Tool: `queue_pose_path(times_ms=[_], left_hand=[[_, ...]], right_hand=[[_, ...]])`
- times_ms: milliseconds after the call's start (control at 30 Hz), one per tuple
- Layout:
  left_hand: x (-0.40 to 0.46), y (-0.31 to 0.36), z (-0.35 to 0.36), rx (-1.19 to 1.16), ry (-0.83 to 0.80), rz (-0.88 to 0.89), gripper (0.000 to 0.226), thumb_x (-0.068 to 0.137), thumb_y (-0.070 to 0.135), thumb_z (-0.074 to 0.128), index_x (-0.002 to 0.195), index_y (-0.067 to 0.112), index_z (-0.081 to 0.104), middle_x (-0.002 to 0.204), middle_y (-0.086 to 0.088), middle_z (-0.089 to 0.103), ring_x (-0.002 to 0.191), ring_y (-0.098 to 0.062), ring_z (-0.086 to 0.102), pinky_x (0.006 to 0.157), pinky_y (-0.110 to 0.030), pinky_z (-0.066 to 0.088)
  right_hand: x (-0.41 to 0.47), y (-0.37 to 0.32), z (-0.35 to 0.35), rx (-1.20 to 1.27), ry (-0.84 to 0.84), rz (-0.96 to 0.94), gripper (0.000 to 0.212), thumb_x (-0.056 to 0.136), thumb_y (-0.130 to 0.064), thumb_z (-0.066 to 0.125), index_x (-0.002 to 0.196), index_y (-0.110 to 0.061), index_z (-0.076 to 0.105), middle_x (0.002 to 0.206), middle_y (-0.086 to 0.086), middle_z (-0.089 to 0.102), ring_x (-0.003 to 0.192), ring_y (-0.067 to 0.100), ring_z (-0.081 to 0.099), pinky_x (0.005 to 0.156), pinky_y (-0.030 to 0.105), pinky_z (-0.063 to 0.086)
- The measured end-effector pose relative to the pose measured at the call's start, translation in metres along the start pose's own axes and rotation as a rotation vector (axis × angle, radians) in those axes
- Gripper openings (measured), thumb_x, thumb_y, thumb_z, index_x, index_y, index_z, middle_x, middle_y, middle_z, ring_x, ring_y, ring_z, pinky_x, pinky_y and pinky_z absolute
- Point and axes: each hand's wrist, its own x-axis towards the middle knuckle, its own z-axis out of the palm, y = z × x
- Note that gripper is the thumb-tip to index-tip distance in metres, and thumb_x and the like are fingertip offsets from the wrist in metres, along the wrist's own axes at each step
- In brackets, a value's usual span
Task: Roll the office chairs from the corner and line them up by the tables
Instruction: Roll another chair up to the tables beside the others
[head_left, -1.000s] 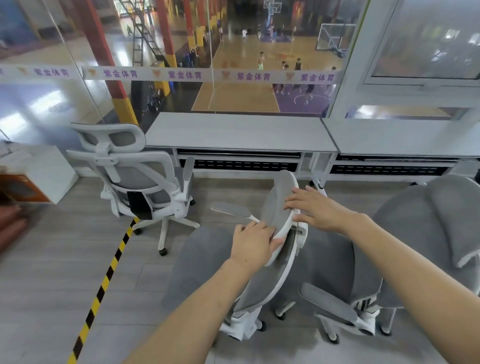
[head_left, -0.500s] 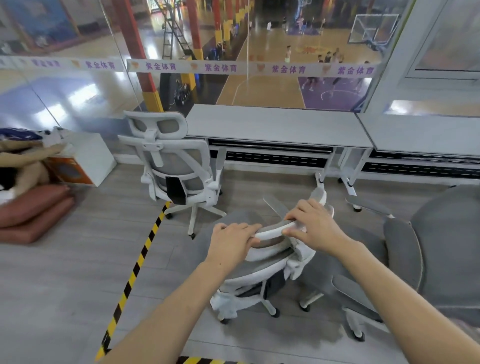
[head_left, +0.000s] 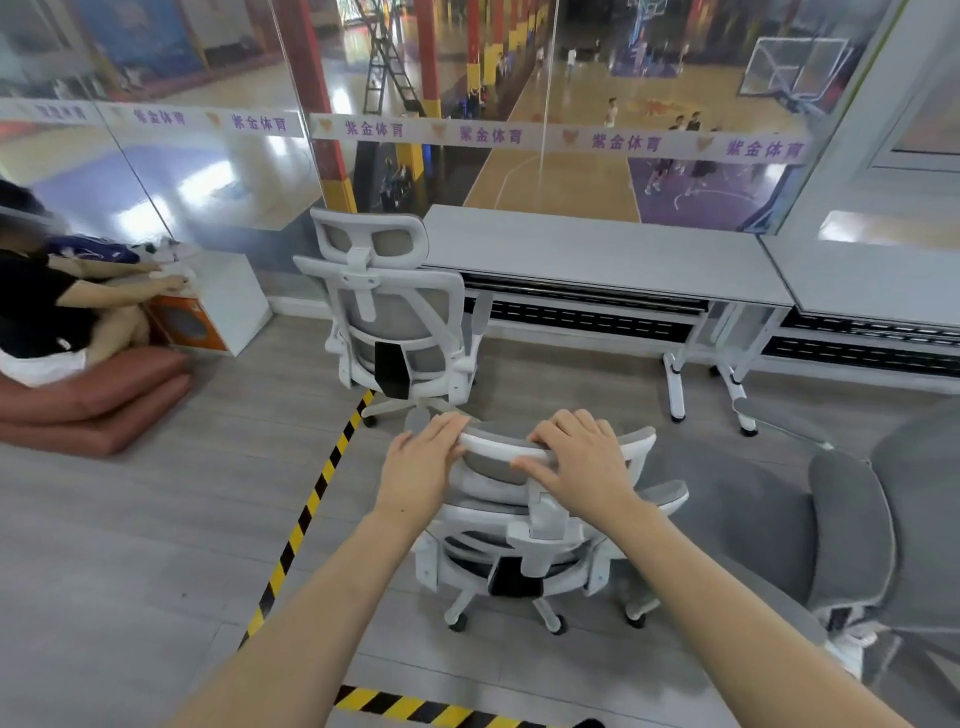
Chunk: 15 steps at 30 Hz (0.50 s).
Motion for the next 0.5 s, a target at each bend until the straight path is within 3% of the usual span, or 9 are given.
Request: queue_pose_path(times_ms=[133, 233, 333, 433, 500], left_hand=[[-0.007, -0.005, 0.002, -0.048, -0.13, -0.116, 0.06, 0.109, 0.049, 0.037, 0.164, 0.032, 0.02, 0.169, 0.004, 0.029, 0.154, -0.019, 0.029, 0.122, -0.051, 0.029], [-0.02, -0.018, 0.018, -0.006, -0.34, -0.331, 0.087, 0.094, 0.081, 0.02, 0.164, 0.038, -0.007, 0.174, -0.005, -0.001, 0.16, -0.031, -0.002, 0.124, -0.063, 0.01], [-0.022, -0.026, 0.035, -0.022, -0.512, -0.499, 0.102, 0.079, 0.098, 0.017, 0.157, 0.047, -0.024, 0.171, -0.007, -0.024, 0.155, -0.039, -0.024, 0.118, -0.076, -0.001], [-0.019, -0.021, 0.049, -0.056, -0.575, -0.569, 0.12, 0.062, 0.108, 0.026, 0.142, 0.05, -0.043, 0.167, -0.008, -0.033, 0.147, -0.043, -0.04, 0.115, -0.08, 0.0], [-0.019, -0.015, 0.055, -0.056, -0.564, -0.585, 0.127, 0.059, 0.108, 0.033, 0.139, 0.051, -0.046, 0.166, -0.007, -0.035, 0.146, -0.045, -0.04, 0.114, -0.081, 0.002]], right_hand=[[-0.022, 0.019, -0.002, 0.037, 0.015, 0.075, 0.054, 0.094, -0.073, 0.045, 0.124, -0.034, 0.066, 0.122, -0.007, 0.057, 0.12, 0.021, 0.052, 0.106, 0.042, 0.037], [-0.052, 0.045, -0.001, 0.104, 0.029, 0.248, 0.073, 0.093, -0.071, 0.053, 0.154, -0.033, 0.041, 0.156, 0.001, 0.038, 0.152, 0.025, 0.026, 0.126, 0.051, 0.017], [-0.072, 0.069, 0.004, 0.249, -0.047, 0.498, 0.098, 0.089, -0.068, 0.063, 0.164, -0.035, 0.008, 0.172, -0.003, 0.011, 0.16, 0.018, -0.002, 0.129, 0.047, 0.006], [-0.085, 0.088, 0.022, 0.285, -0.266, 0.643, 0.11, 0.085, -0.08, 0.054, 0.165, -0.033, -0.004, 0.174, -0.001, 0.0, 0.159, 0.019, -0.01, 0.129, 0.048, 0.003], [-0.093, 0.095, 0.035, 0.285, -0.422, 0.697, 0.121, 0.076, -0.094, 0.042, 0.164, -0.03, -0.009, 0.174, -0.001, -0.006, 0.159, 0.018, -0.013, 0.129, 0.048, 0.001]])
